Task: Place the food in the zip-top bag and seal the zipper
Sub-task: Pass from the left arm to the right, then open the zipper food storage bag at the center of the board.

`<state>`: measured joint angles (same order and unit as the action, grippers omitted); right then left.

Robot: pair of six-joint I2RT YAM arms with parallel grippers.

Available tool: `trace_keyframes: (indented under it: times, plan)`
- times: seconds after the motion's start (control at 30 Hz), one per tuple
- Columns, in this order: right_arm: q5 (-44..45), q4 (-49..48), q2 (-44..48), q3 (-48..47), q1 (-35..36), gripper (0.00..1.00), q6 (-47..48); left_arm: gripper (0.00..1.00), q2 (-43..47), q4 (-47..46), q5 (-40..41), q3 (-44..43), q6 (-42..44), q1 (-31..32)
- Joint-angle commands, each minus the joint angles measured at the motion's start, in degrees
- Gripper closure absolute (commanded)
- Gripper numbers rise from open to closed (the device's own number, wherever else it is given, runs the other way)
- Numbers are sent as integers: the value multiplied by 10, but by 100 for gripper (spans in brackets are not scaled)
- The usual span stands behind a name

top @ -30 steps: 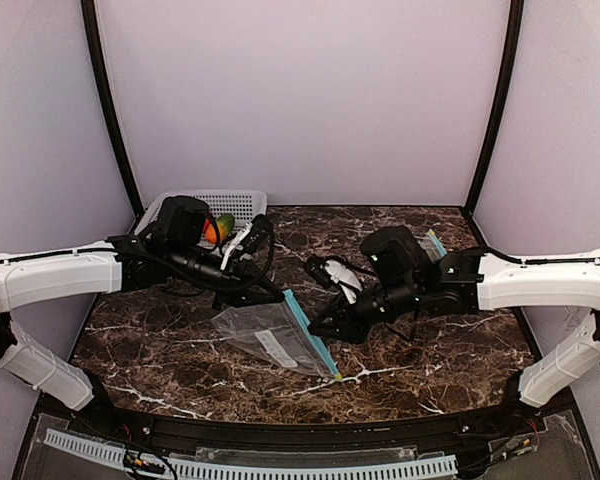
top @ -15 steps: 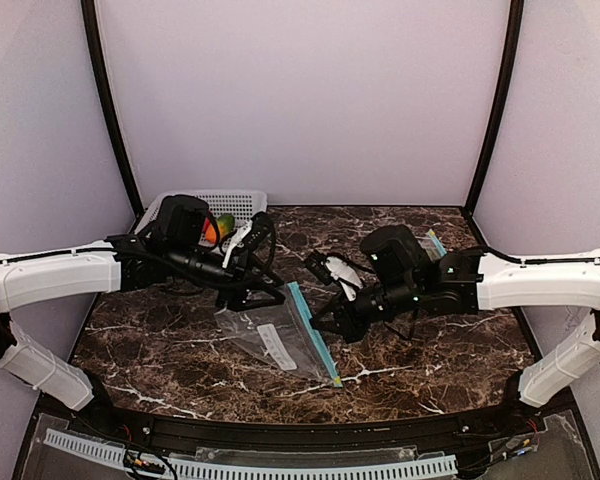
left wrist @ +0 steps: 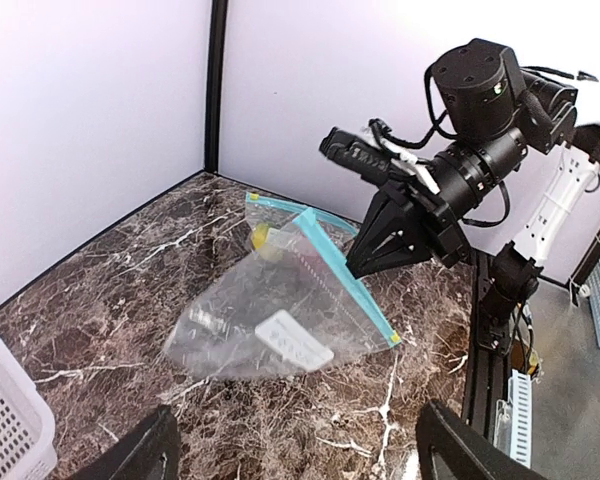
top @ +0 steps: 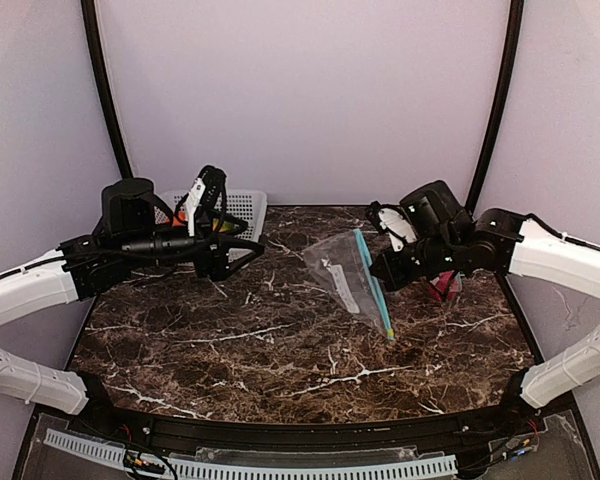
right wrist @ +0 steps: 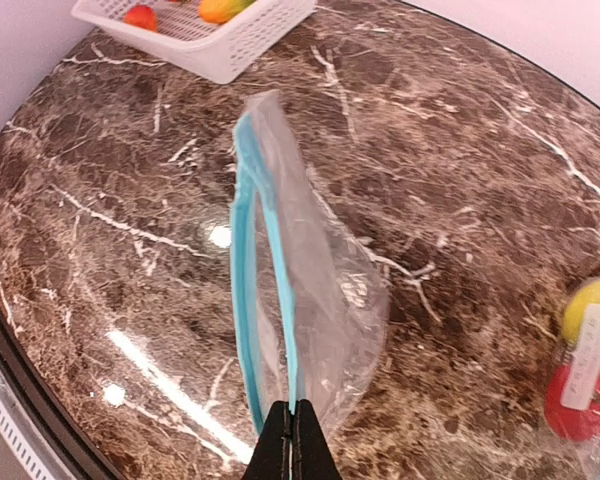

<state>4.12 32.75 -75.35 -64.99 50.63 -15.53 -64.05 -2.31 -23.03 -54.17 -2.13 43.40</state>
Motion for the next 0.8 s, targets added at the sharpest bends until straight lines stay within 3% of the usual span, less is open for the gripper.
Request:
trace_keyframes:
  times: [0.0, 0.2, 0.37, 0.77]
  plan:
    - [52, 82, 39, -29, -23, 100, -4, 18, 20, -54, 46, 34, -87, 1]
    - [-54, 14, 25, 13, -23, 100, -36, 18, -2, -43, 65, 21, -145, 2]
    - [-166, -114, -7, 58, -21, 100, -114, 18, -45, -143, 30, 66, -248, 11]
    - [-201, -229, -69, 58, -9, 100, -207, 19, -164, -256, 34, 104, -359, 57]
